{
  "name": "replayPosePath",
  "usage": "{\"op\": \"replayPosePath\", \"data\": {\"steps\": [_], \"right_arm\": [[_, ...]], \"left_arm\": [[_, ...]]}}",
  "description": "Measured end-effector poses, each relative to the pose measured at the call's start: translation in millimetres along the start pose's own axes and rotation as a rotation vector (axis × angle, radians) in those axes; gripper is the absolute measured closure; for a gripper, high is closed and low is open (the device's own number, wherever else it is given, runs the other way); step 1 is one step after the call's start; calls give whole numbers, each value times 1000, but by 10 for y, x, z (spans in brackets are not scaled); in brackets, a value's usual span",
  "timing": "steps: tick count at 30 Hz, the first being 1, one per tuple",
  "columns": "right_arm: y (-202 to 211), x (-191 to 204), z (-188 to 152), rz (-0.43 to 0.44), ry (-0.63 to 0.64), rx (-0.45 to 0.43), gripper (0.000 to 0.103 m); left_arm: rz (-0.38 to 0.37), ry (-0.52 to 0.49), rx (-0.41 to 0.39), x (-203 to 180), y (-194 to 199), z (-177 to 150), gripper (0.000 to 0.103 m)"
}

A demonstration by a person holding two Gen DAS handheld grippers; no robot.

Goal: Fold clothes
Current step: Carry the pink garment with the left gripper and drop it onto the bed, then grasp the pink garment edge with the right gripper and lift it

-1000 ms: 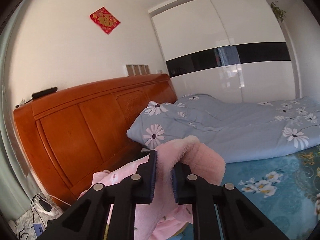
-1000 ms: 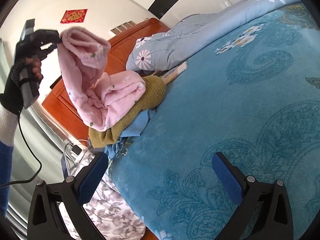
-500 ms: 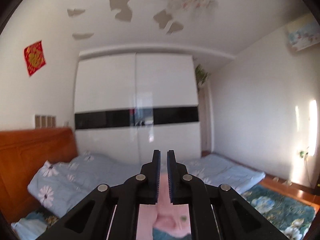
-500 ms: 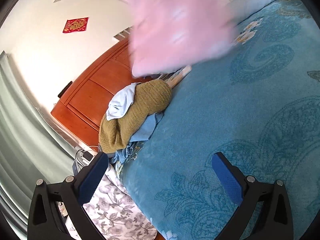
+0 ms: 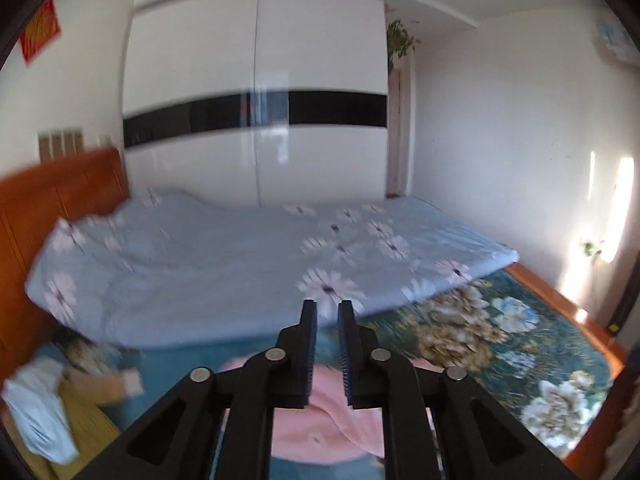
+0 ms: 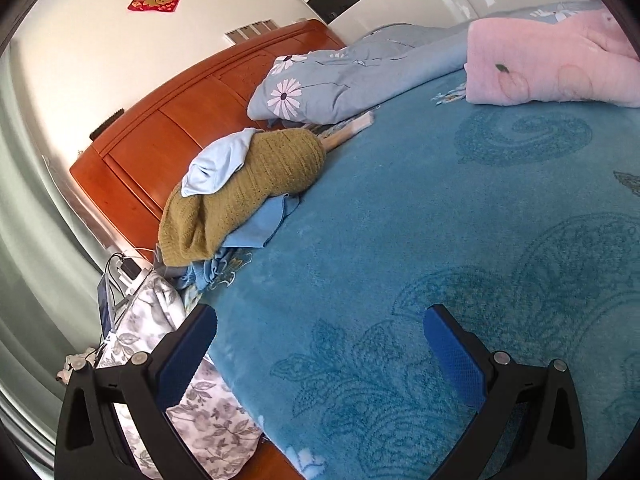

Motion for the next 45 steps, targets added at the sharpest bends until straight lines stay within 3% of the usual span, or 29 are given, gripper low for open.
{"op": "replayPosePath", "data": {"steps": [1,4,8,12,14,17,18,19,22,26,28,30,31,33,37,41,44,45], "right_arm": [[13,-25,13,8,-15,-5,0],[46,-78,55,37,-55,-19,0],[110,-128,99,54,-90,-41,0],[232,-255,182,40,-142,-74,0],[348,-343,254,39,-178,-111,0],[561,-466,342,8,-210,-171,0],[633,-498,376,15,-222,-194,0],[721,-548,424,29,-241,-224,0],[1014,-742,633,14,-271,-314,0],[1598,-1152,1043,-137,-255,-455,0],[1950,-1312,1293,-342,-203,-554,0],[2212,-1519,1563,-388,-223,-596,0],[2280,-1655,1688,-350,-273,-592,0],[2348,-1924,1908,-308,-390,-585,0],[2344,-2184,2209,-317,-460,-582,0],[2305,-2285,2470,-263,-543,-586,0],[2265,-2652,2593,-230,-755,-542,1],[2262,-2775,2574,-191,-831,-541,9]], "left_arm": [[-48,39,23,41,-49,-225,58],[-114,118,45,225,-83,-882,47],[-126,231,-1,792,158,-1700,38],[32,324,-107,1391,727,-2503,20],[128,362,-168,1652,1059,-2903,17],[213,441,-243,1981,1477,-3449,11],[238,466,-259,2065,1585,-3630,2],[253,483,-274,2124,1673,-3799,0],[236,525,-277,2223,1770,-4200,0],[217,576,-227,2214,1675,-4452,0],[233,585,-201,2176,1581,-4493,0],[238,573,-219,2120,1510,-4489,0],[241,566,-228,2091,1475,-4487,0],[173,564,-260,2009,1398,-4450,0],[32,520,-231,1808,1197,-4358,0],[76,433,-187,1684,1129,-4312,0],[132,405,-185,1661,1148,-4290,0],[144,398,-184,1657,1159,-4282,0]]}}
Point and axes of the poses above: each gripper's, at about its wrist camera, not at the fingertips, and y roughly against the way its jaws point, x to its left, z to its top, the point moved 4 cm from there along -y, roughly the way its jaws point, and after that the axes turned 13 degrees about -y, right-handed, at the moved point
